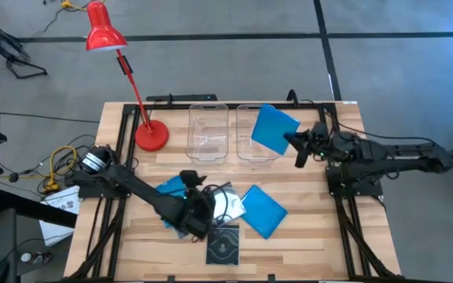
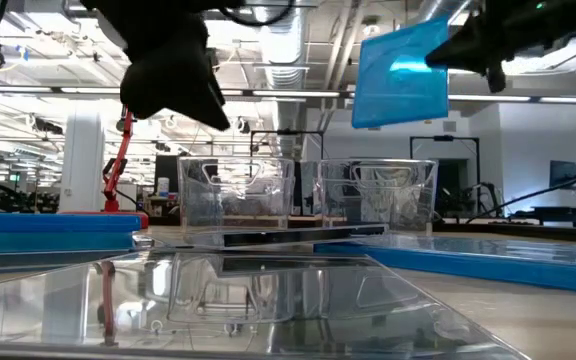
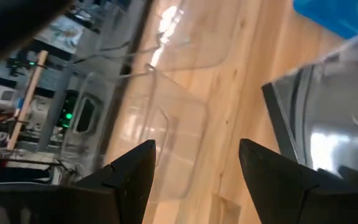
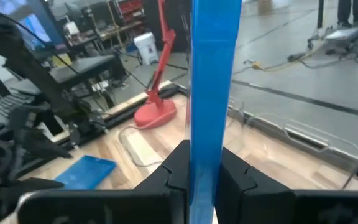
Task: Pick & place jewel cases by type
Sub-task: Put the right blue cd case into the right transparent bin
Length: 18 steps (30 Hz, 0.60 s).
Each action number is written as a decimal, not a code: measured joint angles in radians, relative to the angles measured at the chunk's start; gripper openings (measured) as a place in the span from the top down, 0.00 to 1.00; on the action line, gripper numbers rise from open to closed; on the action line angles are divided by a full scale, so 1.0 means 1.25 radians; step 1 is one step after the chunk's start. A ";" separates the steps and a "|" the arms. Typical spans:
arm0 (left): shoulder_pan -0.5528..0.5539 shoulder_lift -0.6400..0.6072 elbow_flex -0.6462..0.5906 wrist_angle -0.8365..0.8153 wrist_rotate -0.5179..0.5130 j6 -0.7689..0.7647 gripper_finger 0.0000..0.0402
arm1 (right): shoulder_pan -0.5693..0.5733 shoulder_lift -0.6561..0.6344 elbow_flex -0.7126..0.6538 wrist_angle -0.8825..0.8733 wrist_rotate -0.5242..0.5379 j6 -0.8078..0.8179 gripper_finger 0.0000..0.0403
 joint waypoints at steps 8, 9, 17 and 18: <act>-0.068 -0.050 -0.003 -0.146 -0.088 -0.160 0.44 | -0.176 0.090 0.000 0.043 -0.182 0.008 0.91; -0.074 -0.058 -0.003 -0.158 -0.095 -0.179 0.44 | -0.197 0.103 0.000 0.066 -0.212 0.008 0.92; -0.112 -0.084 -0.003 -0.288 -0.121 -0.322 0.44 | -0.342 0.208 0.000 0.107 -0.380 0.068 0.89; -0.117 -0.083 -0.003 -0.309 -0.124 -0.343 0.44 | -0.353 0.223 0.000 0.107 -0.396 0.071 0.89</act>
